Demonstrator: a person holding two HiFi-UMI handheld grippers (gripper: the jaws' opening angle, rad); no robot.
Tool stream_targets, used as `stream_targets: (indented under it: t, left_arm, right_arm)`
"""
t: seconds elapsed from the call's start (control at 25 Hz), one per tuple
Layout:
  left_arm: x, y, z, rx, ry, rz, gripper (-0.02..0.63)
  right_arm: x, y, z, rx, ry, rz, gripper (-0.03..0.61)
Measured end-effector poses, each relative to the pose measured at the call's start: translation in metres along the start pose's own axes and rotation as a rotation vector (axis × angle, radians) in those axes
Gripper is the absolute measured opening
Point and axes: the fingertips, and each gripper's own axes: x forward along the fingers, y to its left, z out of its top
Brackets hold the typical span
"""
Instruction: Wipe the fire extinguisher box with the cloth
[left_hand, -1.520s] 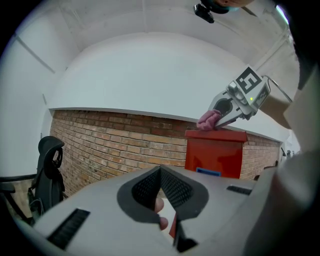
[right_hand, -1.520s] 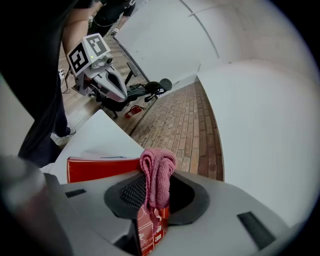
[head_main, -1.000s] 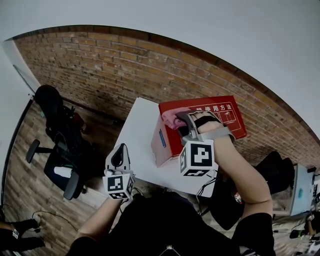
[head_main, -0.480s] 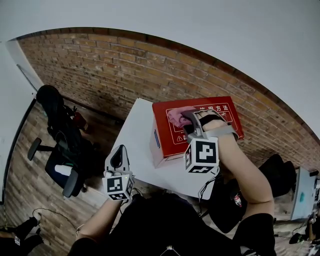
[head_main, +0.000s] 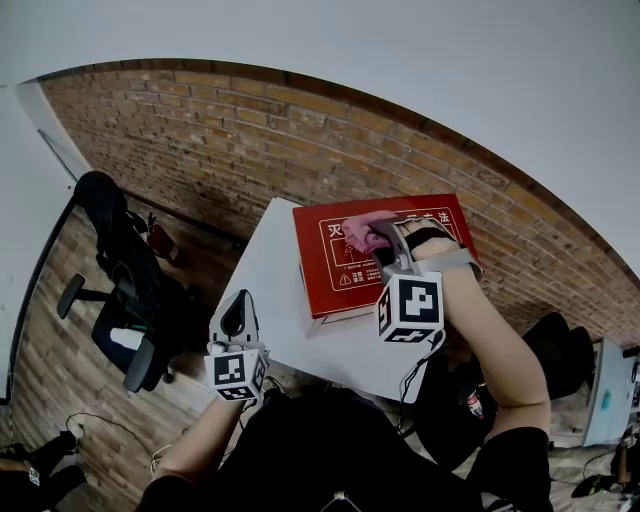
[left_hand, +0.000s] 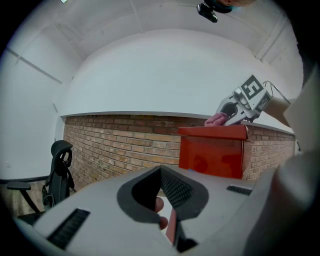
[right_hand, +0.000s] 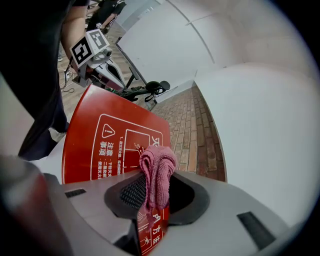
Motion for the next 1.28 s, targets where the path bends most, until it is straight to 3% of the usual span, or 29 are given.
stream_targets:
  t: [0.76,1.28]
  left_arm:
    - [0.015,-0.032,-0.002,0.030,0.012,0.013,0.029]
    - [0.034,-0.054,-0.004,0.034,0.017,0.012,0.029]
  right_arm:
    - [-0.002,0.000,-0.063,0.021,0.007,-0.004,0.106]
    - [0.000,-0.002,-0.122,0.031,0.064,-0.017,0.106]
